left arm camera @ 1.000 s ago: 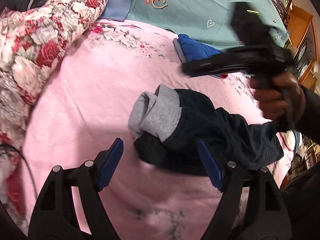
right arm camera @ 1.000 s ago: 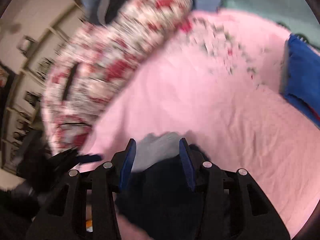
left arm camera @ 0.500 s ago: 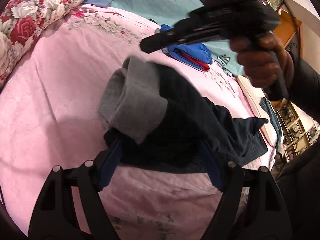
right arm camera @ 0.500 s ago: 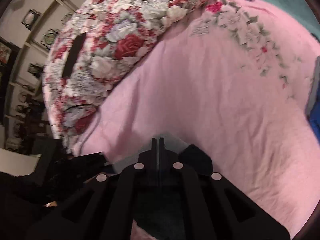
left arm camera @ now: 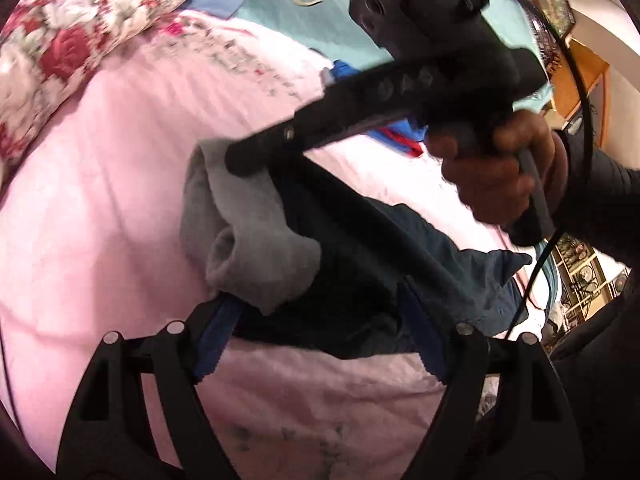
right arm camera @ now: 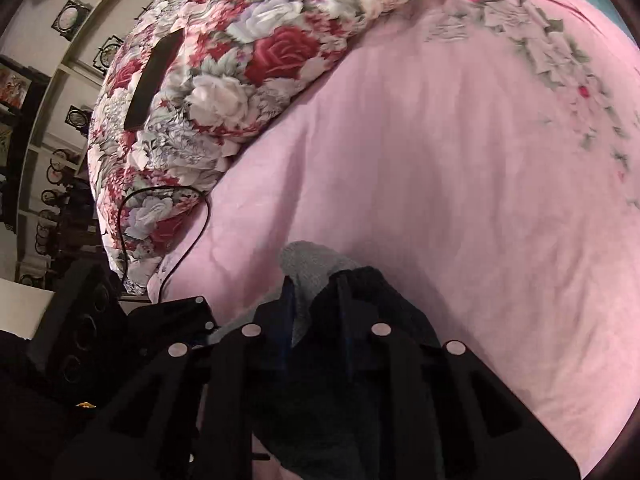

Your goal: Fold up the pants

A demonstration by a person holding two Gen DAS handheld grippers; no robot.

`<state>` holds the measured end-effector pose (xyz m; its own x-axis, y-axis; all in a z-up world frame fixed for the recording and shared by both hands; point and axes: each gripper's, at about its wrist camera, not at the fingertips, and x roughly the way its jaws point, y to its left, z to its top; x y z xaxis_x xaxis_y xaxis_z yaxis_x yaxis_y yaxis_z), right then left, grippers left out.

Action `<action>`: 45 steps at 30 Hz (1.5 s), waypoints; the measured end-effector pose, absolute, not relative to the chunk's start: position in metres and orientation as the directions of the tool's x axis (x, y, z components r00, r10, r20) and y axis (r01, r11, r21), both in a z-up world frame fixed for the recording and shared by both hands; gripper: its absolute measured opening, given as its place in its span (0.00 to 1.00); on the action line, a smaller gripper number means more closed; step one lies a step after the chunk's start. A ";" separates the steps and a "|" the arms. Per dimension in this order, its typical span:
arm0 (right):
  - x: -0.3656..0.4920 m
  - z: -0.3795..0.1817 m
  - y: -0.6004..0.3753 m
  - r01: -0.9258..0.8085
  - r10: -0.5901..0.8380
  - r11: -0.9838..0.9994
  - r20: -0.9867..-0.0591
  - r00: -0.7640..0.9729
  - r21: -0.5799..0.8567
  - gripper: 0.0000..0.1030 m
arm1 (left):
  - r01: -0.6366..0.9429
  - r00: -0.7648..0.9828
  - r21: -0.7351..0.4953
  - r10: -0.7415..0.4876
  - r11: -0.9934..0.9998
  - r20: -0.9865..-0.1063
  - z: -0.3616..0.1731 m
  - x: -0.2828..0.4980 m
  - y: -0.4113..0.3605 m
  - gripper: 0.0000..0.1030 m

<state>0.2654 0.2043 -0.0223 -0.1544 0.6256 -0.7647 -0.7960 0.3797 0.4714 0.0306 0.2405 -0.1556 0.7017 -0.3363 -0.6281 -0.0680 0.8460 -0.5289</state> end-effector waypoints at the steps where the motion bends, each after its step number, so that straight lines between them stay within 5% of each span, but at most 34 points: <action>1: 0.267 -0.027 0.203 -0.793 0.624 0.408 -0.772 -0.120 0.452 0.26 | -0.081 0.693 -0.514 -0.323 0.854 -0.644 -0.156 0.028 0.241 0.77; 4: 0.275 -0.015 0.173 -0.713 0.693 0.453 -0.715 -0.096 0.535 0.44 | -0.093 0.676 -0.459 -0.282 0.884 -0.681 -0.145 0.018 0.248 0.77; 6: 0.274 0.003 0.123 -0.637 0.801 0.435 -0.597 -0.050 0.637 0.55 | -0.091 0.690 -0.430 -0.255 0.898 -0.678 -0.127 0.011 0.258 0.77; 9: 0.257 0.005 0.067 -0.593 0.841 0.444 -0.541 0.017 0.671 0.55 | -0.054 0.724 -0.414 -0.250 0.909 -0.643 -0.101 0.015 0.267 0.78; 13: 0.219 -0.054 0.024 -0.484 0.753 0.594 -0.655 0.055 0.642 0.55 | 0.087 0.753 -0.478 -0.372 0.874 -0.543 -0.081 0.050 0.251 0.79; 16: 0.196 -0.103 0.002 -0.391 0.644 0.718 -0.763 0.060 0.575 0.55 | 0.115 0.683 -0.469 -0.412 0.876 -0.603 -0.104 0.079 0.222 0.80; 18: 0.183 -0.109 -0.020 -0.352 0.660 0.718 -0.748 0.071 0.601 0.55 | 0.069 0.598 -0.341 -0.312 0.938 -0.738 -0.139 0.090 0.202 0.79; 23: 0.168 -0.091 -0.142 -0.162 0.612 0.789 -0.729 0.306 0.593 0.56 | 0.104 0.585 -0.129 -0.165 0.986 -0.794 -0.139 0.084 0.177 0.80; 29: 0.137 -0.110 -0.336 0.348 0.430 0.638 -0.692 0.580 0.687 0.62 | -0.051 0.636 -0.163 -0.094 0.985 -0.766 -0.095 0.092 0.155 0.84; 35: 0.165 -0.153 -0.368 0.434 0.474 0.502 -0.658 0.585 0.748 0.65 | -0.067 0.649 -0.243 -0.143 0.968 -0.748 -0.075 0.097 0.105 0.85; 36: 0.176 -0.157 -0.366 0.446 0.465 0.511 -0.673 0.576 0.735 0.64 | -0.060 0.644 -0.242 -0.147 0.968 -0.750 -0.073 0.096 0.094 0.85; 37: 0.186 -0.163 -0.364 0.439 0.483 0.511 -0.670 0.564 0.739 0.49 | -0.058 0.641 -0.237 -0.146 0.970 -0.754 -0.075 0.099 0.090 0.85; 38: 0.197 -0.165 -0.363 0.418 0.523 0.502 -0.651 0.550 0.757 0.14 | -0.054 0.637 -0.233 -0.146 0.971 -0.757 -0.075 0.098 0.083 0.85; 39: 0.199 -0.161 -0.371 0.394 0.544 0.492 -0.627 0.558 0.776 0.07 | -0.051 0.627 -0.233 -0.150 0.971 -0.764 -0.075 0.097 0.076 0.85; 45: 0.137 -0.090 -0.426 0.134 0.592 0.379 -0.351 0.725 0.916 0.05 | -0.012 0.596 -0.211 -0.162 0.977 -0.786 -0.073 0.102 0.056 0.85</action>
<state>0.1374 -0.4258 -0.0903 0.7251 0.5923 -0.3513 0.1341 0.3790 0.9156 0.1022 0.0559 -0.0734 0.5962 -0.1620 -0.7863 -0.0124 0.9775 -0.2108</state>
